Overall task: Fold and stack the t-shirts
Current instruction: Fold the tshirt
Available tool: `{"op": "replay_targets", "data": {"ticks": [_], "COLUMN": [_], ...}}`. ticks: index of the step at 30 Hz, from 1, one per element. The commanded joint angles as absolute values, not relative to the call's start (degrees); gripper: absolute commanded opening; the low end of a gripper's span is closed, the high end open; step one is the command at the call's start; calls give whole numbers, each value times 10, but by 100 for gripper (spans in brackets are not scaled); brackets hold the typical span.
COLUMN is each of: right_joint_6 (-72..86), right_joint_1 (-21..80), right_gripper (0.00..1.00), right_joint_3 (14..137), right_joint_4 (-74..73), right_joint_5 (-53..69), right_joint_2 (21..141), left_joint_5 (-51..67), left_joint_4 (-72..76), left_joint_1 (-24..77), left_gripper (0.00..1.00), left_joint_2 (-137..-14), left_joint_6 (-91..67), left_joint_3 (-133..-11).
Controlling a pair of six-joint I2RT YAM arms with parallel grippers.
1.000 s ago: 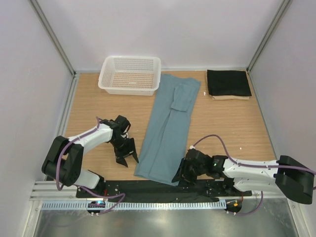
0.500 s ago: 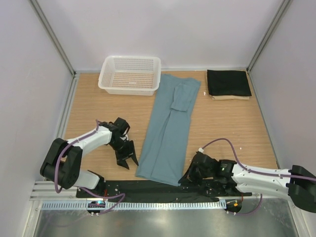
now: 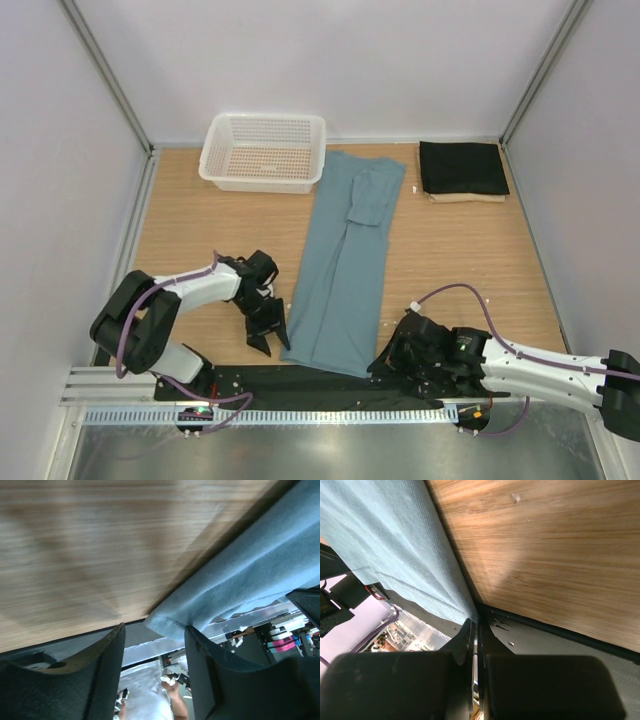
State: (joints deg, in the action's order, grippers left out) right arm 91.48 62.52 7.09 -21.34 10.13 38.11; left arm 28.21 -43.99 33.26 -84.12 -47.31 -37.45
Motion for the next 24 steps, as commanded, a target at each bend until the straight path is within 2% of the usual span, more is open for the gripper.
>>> {"op": "replay_targets", "data": {"ticks": [1,9,12,15,17,18,21,24], "right_joint_6": [918,907,907,906,904,901,893,878], "right_joint_1": [628,628,628,628,628,628,628,628], "right_gripper": [1,1,1,1,1,1,1,1], "right_joint_3": [67,78,79,81,83,86,91,104], "right_joint_4": [-231,-229,-229,-229,-230,-231,-236,-257], "right_joint_5": [87,85,85,84,83,82,80,77], "right_joint_2": [381,391,390,388,389,390,395,403], "left_joint_5": [311,297,290,294,292,292,287,274], "left_joint_4": [-397,-363,-358,-339,-332,-332,-335,-353], "left_joint_1": [348,381,383,382,383,383,382,382], "left_gripper": [50,50,46,34,23,13,0,0], "left_joint_2": [-856,-875,-878,-871,-860,-857,-853,-842], "left_joint_6": [-504,-541,-547,-559,-565,-567,-568,-568], "left_joint_3": [-370,-366,-358,-341,-332,-330,-327,-330]}}
